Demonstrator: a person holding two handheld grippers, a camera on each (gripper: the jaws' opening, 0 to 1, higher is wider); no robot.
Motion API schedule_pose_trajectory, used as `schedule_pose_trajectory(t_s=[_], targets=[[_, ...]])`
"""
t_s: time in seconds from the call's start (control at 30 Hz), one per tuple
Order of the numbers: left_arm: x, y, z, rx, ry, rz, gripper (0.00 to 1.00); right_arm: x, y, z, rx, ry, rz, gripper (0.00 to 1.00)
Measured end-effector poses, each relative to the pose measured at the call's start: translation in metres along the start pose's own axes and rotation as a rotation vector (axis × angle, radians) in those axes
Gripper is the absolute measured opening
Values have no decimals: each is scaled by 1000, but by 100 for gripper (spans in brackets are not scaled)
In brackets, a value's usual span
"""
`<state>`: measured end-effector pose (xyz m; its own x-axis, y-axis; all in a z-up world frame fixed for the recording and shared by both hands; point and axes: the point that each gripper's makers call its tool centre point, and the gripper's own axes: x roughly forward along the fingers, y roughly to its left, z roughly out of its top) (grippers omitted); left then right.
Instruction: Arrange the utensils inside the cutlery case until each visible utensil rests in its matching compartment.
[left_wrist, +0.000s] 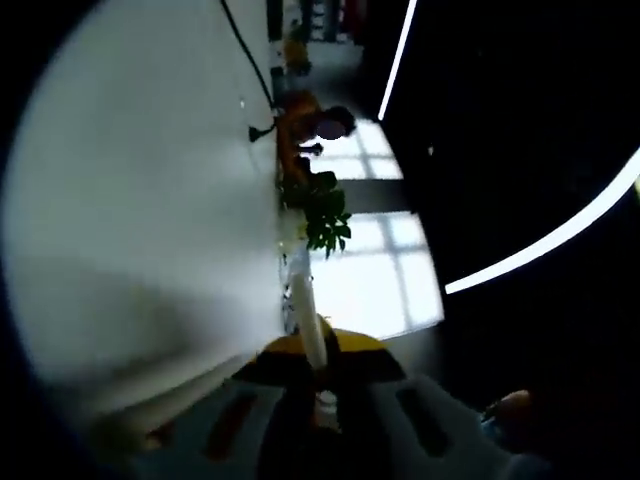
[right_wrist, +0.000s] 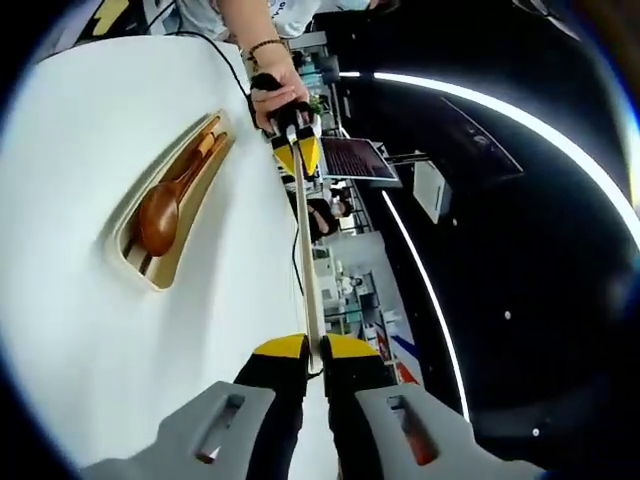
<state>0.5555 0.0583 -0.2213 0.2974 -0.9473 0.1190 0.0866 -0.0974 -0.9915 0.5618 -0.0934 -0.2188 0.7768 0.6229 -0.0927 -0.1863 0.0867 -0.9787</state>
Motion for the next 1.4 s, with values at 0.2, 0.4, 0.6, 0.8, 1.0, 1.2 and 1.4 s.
schedule_pose_trajectory(t_s=[0.2,0.4,0.6,0.8,1.0,1.2,1.4], targets=[[0,3,-7,-28,1,18,4,-3,4,-1,114,-22,24,8],[-9,4,-13,-16,14,28,4,-16,3,-2,431,-95,69,23],[-19,7,-25,-2,23,30,4,-30,9,-4,652,-145,127,32],[-26,8,-31,4,22,25,4,-42,7,-8,798,-189,128,35],[-28,14,-41,19,30,49,4,-46,7,-8,855,-206,140,37],[-31,21,-49,38,44,77,4,-45,14,-8,885,-193,165,39],[-36,27,-52,56,53,97,4,-42,22,-2,923,-202,224,41]])
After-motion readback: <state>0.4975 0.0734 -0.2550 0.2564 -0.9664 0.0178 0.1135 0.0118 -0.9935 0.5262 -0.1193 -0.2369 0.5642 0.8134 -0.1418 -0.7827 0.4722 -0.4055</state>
